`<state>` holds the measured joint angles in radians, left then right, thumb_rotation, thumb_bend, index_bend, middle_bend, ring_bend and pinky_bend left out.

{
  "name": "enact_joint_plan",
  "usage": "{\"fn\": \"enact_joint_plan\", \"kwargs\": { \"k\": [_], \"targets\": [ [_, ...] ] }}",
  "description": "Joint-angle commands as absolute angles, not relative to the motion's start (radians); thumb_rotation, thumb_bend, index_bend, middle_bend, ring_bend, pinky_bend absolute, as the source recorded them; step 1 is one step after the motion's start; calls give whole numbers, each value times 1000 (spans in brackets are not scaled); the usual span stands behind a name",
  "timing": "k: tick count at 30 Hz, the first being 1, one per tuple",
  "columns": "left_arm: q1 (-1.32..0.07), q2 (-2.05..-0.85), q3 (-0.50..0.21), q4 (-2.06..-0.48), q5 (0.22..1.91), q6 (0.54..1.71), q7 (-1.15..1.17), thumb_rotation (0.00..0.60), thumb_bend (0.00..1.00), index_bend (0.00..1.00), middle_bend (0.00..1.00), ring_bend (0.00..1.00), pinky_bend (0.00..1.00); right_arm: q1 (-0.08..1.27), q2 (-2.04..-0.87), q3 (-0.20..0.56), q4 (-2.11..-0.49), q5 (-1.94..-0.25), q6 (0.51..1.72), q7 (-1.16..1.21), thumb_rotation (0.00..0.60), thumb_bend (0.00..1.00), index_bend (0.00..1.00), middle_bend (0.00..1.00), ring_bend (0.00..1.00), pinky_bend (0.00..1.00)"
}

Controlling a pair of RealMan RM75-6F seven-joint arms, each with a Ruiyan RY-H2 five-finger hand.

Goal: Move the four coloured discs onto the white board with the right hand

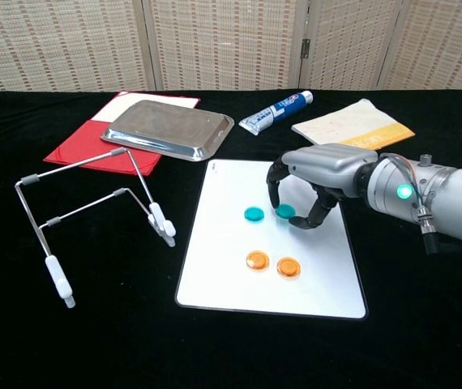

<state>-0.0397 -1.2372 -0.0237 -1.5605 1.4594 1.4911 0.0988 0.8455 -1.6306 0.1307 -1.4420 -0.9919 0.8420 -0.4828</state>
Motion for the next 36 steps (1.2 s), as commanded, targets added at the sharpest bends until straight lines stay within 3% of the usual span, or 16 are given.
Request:
{"fn": "enact_joint_plan", "kwargs": {
  "k": [1,15,24,36],
  "targets": [
    [-40,-1238,-24,-1558,1459,1491,96,600,142,69,0,51,0,847,-1635,129,-1439,-992,845,-483,600,458,495,202,0,0],
    [-39,-1244,-25,-1540,1455,1486,80,600,141,69,0,51,0,857,-1655,124,-1422,-991,842,-484,600,458,493,197,0,0],
    [-38,-1248,-25,-1528,1454,1484,70,600,141,68,0,51,0,860,-1653,119,-1430,-980,846,-497,600,458,417,188,0,0],
    [-40,-1248,-27,-1529,1454,1482,74,600,142,67,0,51,0,856,-1640,129,-1434,-983,862,-482,600,458,408,188,1,0]
  ]
}}
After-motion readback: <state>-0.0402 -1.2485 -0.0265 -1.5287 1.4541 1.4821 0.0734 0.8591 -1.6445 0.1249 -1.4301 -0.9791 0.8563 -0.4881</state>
